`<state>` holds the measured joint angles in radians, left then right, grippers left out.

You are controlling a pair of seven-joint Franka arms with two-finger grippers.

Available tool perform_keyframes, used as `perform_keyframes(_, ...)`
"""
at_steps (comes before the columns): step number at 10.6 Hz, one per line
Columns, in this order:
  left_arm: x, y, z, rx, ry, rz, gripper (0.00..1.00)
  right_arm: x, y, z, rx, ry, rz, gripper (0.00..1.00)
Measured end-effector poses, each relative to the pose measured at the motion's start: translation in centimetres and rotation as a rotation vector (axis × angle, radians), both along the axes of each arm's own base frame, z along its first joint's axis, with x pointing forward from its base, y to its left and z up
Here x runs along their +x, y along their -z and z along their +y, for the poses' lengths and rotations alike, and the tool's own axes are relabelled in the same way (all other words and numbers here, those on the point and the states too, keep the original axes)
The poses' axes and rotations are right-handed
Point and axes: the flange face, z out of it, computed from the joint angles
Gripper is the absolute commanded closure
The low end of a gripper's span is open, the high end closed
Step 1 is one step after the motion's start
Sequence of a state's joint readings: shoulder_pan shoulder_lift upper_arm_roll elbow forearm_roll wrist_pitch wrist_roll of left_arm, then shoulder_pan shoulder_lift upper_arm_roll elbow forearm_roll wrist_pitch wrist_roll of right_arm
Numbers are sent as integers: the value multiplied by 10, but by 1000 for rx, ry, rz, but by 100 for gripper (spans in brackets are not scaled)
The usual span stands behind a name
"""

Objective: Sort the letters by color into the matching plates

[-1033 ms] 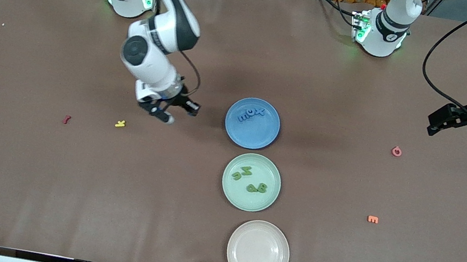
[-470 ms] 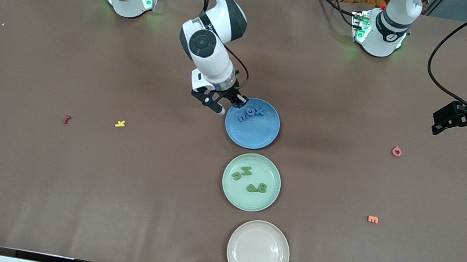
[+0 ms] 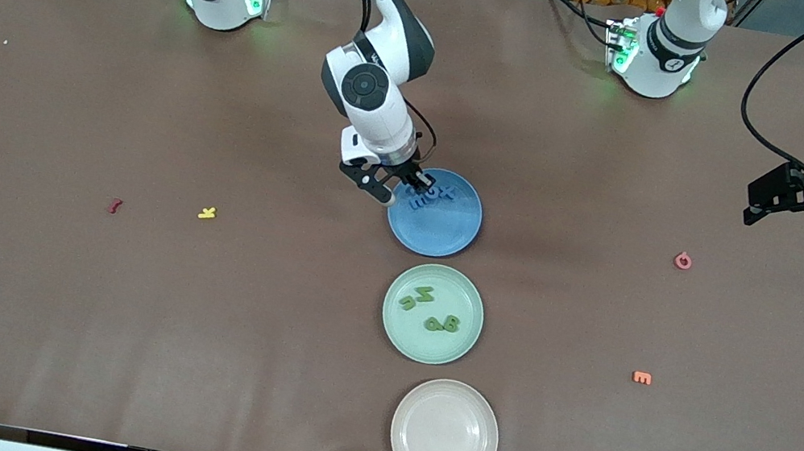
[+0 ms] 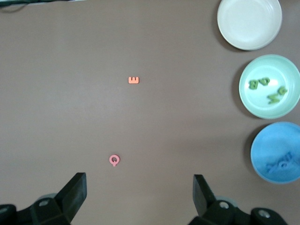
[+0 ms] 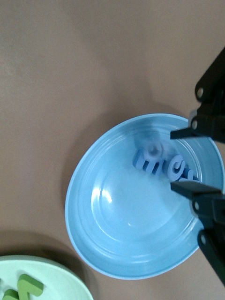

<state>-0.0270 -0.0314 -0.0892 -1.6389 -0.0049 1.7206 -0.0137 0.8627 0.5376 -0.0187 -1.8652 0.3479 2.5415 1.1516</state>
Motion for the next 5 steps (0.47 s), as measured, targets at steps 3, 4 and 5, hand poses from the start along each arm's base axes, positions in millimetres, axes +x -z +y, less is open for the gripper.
perform_keyframes(3, 3, 5, 2, 6, 52, 10, 0, 2, -1, 1, 2, 10, -1, 19)
perform_keyframes(4, 4, 7, 2, 6, 47, 12, 0, 6, -2, -1, 1, 17, -4, 0)
perform_keyframes(5, 3, 8, 2, 5, 33, 18, 0, 12, -5, -3, 0, 27, -7, 0)
